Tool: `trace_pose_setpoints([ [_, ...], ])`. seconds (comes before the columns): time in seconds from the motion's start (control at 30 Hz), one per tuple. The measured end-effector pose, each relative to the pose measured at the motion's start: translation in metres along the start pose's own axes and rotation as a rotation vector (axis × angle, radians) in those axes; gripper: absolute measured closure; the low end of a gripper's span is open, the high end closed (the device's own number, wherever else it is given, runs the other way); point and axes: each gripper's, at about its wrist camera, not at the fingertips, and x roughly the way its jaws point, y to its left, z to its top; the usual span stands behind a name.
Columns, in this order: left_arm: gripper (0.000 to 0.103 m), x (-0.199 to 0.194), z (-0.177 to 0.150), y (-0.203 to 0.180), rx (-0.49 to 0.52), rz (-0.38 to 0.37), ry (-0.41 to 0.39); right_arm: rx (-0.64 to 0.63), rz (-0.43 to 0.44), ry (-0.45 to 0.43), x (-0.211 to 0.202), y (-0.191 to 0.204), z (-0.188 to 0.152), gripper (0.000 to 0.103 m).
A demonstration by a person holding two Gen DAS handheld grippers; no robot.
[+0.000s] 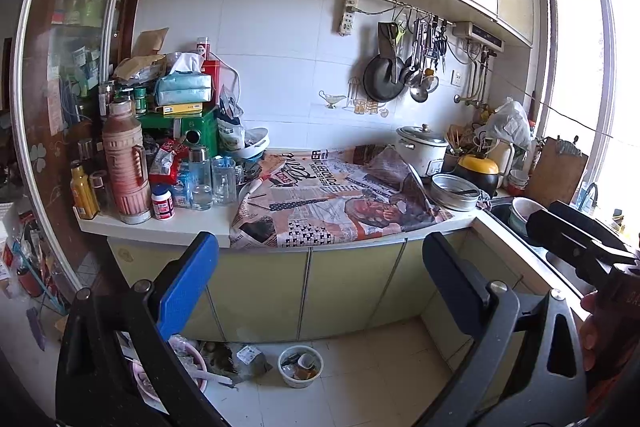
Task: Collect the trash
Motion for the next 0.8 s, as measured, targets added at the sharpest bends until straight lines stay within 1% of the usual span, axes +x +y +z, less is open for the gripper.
trace_pose_setpoints([
  [0.1,0.001,0.000,0.000,-0.001,0.000,0.006,0.001,-0.001,0.004,0.004,0.000,0.000,0.000,0.000],
  [0.5,0.001,-0.001,0.002,-0.007,0.013,-0.012,0.009,0.014,-0.003,0.008,-0.004,0.002,-0.001,0.000],
  [0.8,0.001,0.003,0.004,-0.012,0.008,-0.025,0.013,0.024,-0.007,0.013,-0.006,-0.009,-0.001,0.000],
])
